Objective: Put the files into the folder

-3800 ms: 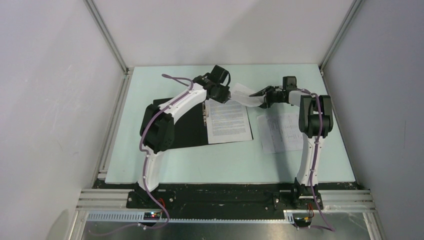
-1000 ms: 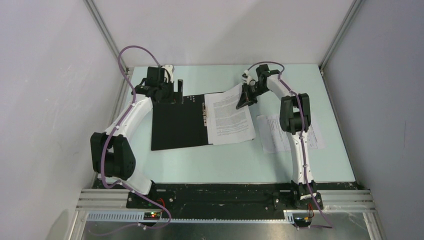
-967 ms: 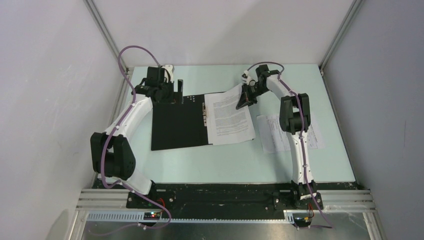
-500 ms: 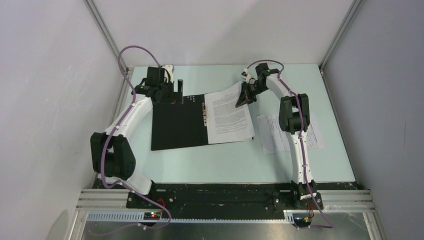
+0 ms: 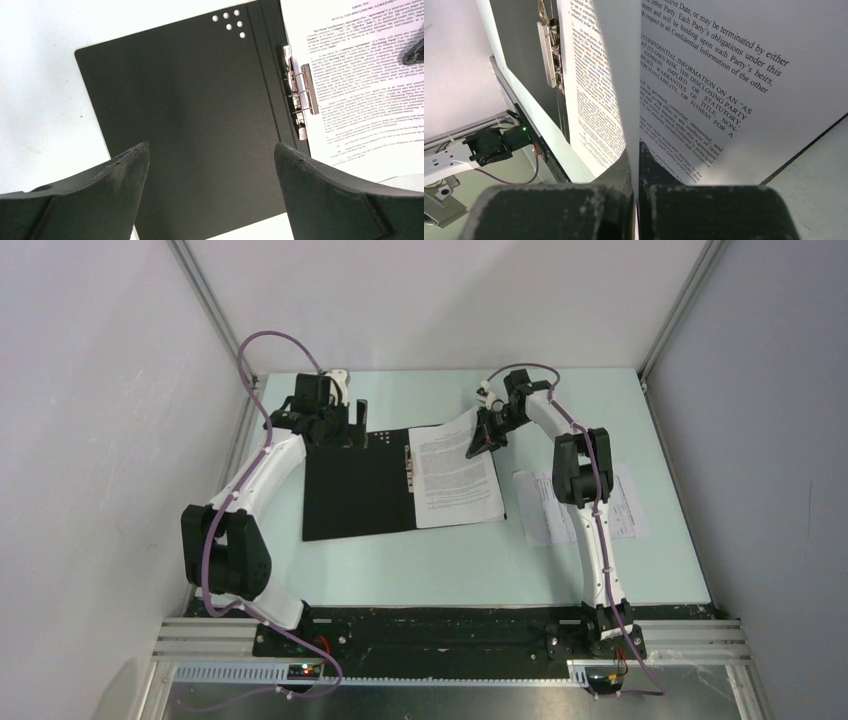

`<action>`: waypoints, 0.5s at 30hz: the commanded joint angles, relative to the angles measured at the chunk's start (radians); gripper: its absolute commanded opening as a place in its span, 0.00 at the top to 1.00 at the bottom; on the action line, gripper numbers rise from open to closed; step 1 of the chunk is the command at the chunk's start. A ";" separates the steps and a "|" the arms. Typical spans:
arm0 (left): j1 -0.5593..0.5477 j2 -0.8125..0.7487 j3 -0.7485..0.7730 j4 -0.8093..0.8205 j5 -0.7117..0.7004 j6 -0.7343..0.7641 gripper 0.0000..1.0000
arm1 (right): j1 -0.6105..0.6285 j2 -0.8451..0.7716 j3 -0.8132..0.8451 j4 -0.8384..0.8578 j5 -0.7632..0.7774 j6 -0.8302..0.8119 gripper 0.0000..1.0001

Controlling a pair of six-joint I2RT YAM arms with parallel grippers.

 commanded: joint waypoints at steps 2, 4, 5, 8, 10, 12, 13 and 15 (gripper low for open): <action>-0.012 -0.032 -0.005 0.012 -0.017 0.018 0.02 | 0.009 0.013 0.063 0.017 0.001 -0.007 1.00; -0.012 -0.033 -0.007 0.012 -0.018 0.015 0.02 | 0.010 0.017 0.068 0.018 0.007 -0.004 1.00; -0.014 -0.032 -0.007 0.013 -0.019 0.013 0.02 | 0.012 0.018 0.069 0.018 0.008 -0.003 1.00; -0.015 -0.032 -0.007 0.011 -0.020 0.014 0.02 | 0.014 0.021 0.070 0.017 0.007 -0.002 1.00; -0.015 -0.030 -0.007 0.011 -0.019 0.014 0.02 | 0.014 0.021 0.071 0.017 0.008 -0.003 1.00; -0.017 -0.030 -0.005 0.011 -0.019 0.016 0.02 | 0.014 0.022 0.071 0.018 0.009 -0.004 1.00; -0.019 -0.029 -0.004 0.010 -0.019 0.017 0.02 | 0.014 0.023 0.072 0.018 0.009 -0.004 1.00; -0.021 -0.030 -0.003 0.010 -0.020 0.018 0.02 | 0.015 0.023 0.073 0.019 0.011 -0.004 0.99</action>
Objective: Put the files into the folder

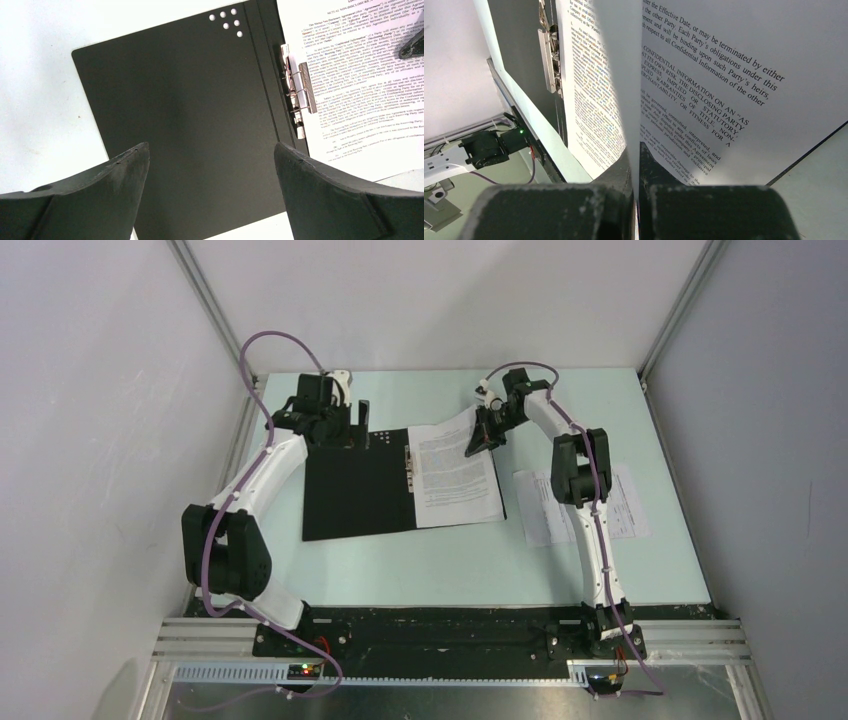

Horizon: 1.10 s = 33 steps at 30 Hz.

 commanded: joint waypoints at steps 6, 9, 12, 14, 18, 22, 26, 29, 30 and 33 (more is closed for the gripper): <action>-0.012 -0.030 -0.002 0.011 -0.016 0.021 0.02 | 0.018 -0.009 0.037 0.007 0.067 -0.006 0.81; -0.013 -0.029 -0.003 0.011 -0.015 0.020 0.02 | 0.027 -0.035 0.021 0.006 0.151 -0.007 0.69; -0.013 -0.030 -0.003 0.011 -0.014 0.019 0.02 | 0.042 -0.060 0.009 0.005 0.200 -0.008 0.58; -0.013 -0.031 -0.004 0.010 -0.011 0.017 0.02 | 0.047 -0.080 0.004 0.001 0.218 -0.011 0.53; -0.013 -0.027 -0.003 0.011 -0.003 0.015 0.02 | 0.054 -0.103 0.000 -0.003 0.262 -0.009 0.48; -0.013 -0.019 0.002 0.011 0.009 0.002 0.02 | 0.061 -0.136 -0.017 -0.004 0.354 0.002 0.40; -0.013 -0.013 0.012 0.011 0.022 -0.008 0.02 | 0.078 -0.173 -0.027 -0.008 0.420 -0.002 0.35; -0.013 -0.011 0.013 0.012 0.034 -0.013 0.02 | 0.095 -0.197 -0.027 -0.009 0.457 -0.009 0.30; -0.012 -0.011 0.012 0.011 0.037 -0.015 0.02 | 0.100 -0.206 -0.026 -0.010 0.473 -0.012 0.29; -0.012 -0.012 0.012 0.012 0.048 -0.023 0.02 | 0.113 -0.224 -0.027 -0.016 0.508 -0.017 0.24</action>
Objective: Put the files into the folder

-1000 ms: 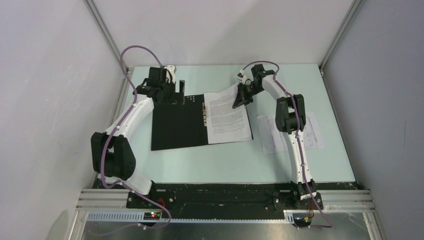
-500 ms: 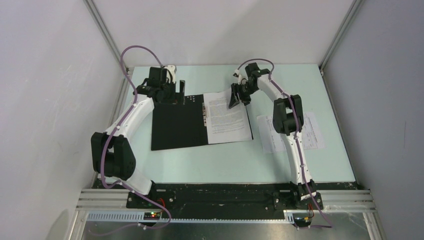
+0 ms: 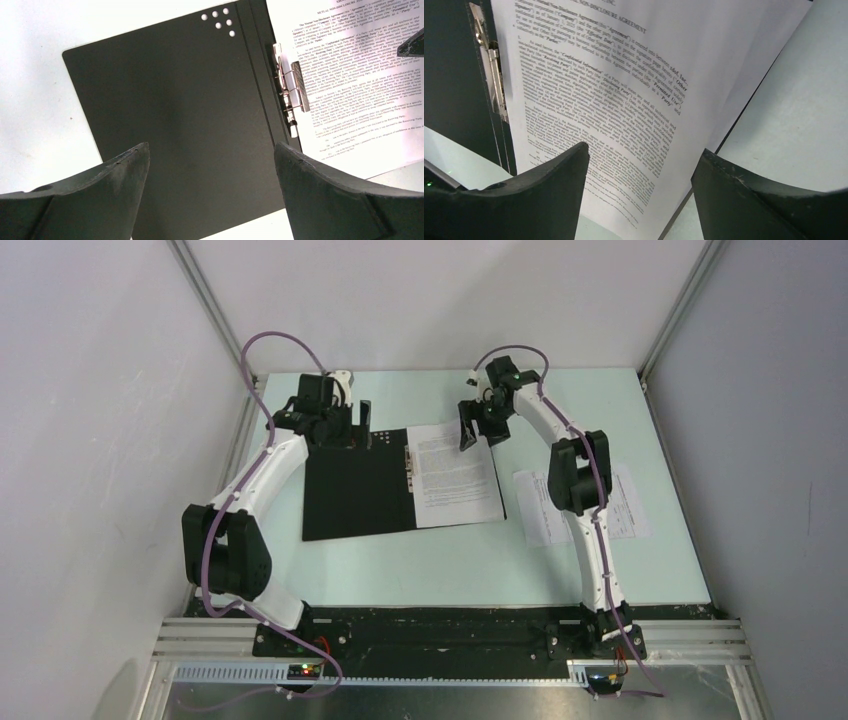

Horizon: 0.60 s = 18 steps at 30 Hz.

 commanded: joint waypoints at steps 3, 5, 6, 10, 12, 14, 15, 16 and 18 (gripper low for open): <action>-0.007 -0.013 0.018 0.011 0.029 -0.017 0.02 | 0.031 -0.112 0.002 -0.014 0.142 -0.019 0.18; -0.007 -0.012 0.026 0.010 0.030 -0.018 0.03 | 0.029 -0.135 -0.006 -0.017 0.183 -0.024 0.14; -0.007 -0.013 0.032 0.011 0.031 -0.020 0.03 | 0.027 -0.154 -0.015 -0.017 0.195 -0.025 0.11; -0.006 -0.003 0.054 0.011 0.040 -0.038 0.03 | 0.002 -0.220 -0.060 -0.018 0.239 -0.025 0.01; -0.009 0.004 0.064 0.012 0.046 -0.048 0.03 | -0.015 -0.252 -0.088 -0.019 0.241 -0.037 0.01; -0.014 0.011 0.073 0.012 0.051 -0.052 0.03 | -0.035 -0.284 -0.119 -0.021 0.241 -0.050 0.01; -0.018 0.013 0.075 0.013 0.052 -0.052 0.03 | -0.047 -0.306 -0.129 -0.023 0.244 -0.055 0.00; -0.024 0.015 0.079 0.013 0.056 -0.052 0.03 | -0.062 -0.318 -0.154 -0.023 0.251 -0.058 0.01; -0.037 0.019 0.088 0.013 0.075 -0.049 0.03 | -0.097 -0.359 -0.203 -0.022 0.265 -0.063 0.00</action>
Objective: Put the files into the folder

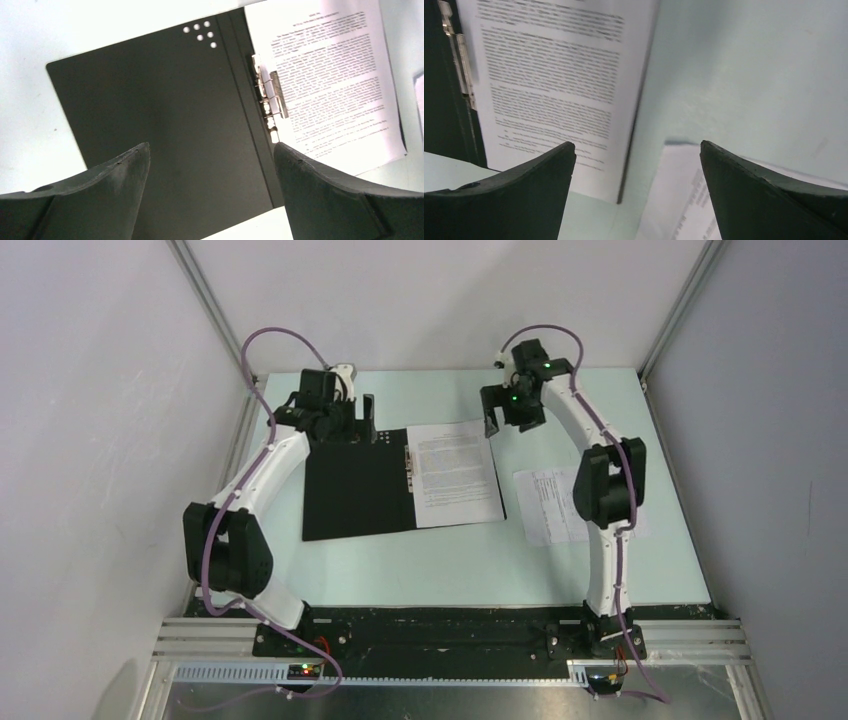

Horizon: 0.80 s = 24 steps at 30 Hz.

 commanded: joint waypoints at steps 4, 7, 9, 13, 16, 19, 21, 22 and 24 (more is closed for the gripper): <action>-0.070 0.028 0.077 0.013 0.097 -0.005 0.03 | -0.181 -0.225 -0.208 0.013 0.067 -0.033 0.01; -0.113 0.069 0.114 0.014 0.123 -0.015 0.03 | -0.323 -0.322 -0.339 0.018 0.069 -0.025 0.01; -0.139 0.096 0.145 0.013 0.131 -0.019 0.04 | -0.420 -0.375 -0.410 0.017 0.051 -0.028 0.01; -0.195 0.169 0.234 0.013 0.155 -0.047 0.04 | -0.607 -0.453 -0.539 0.012 0.045 -0.078 0.01; -0.239 0.256 0.335 0.020 0.215 -0.089 0.04 | -0.715 -0.483 -0.592 -0.022 0.023 -0.156 0.01; -0.302 0.330 0.409 0.042 0.274 -0.117 0.05 | -0.801 -0.490 -0.597 -0.098 0.004 -0.241 0.01; -0.338 0.407 0.458 0.055 0.311 -0.145 0.06 | -0.842 -0.487 -0.594 -0.131 -0.011 -0.278 0.00; -0.350 0.426 0.488 0.064 0.322 -0.171 0.07 | -0.869 -0.485 -0.596 -0.137 -0.018 -0.289 0.01; -0.390 0.475 0.526 0.082 0.357 -0.207 0.09 | -0.906 -0.480 -0.614 -0.134 -0.036 -0.296 0.01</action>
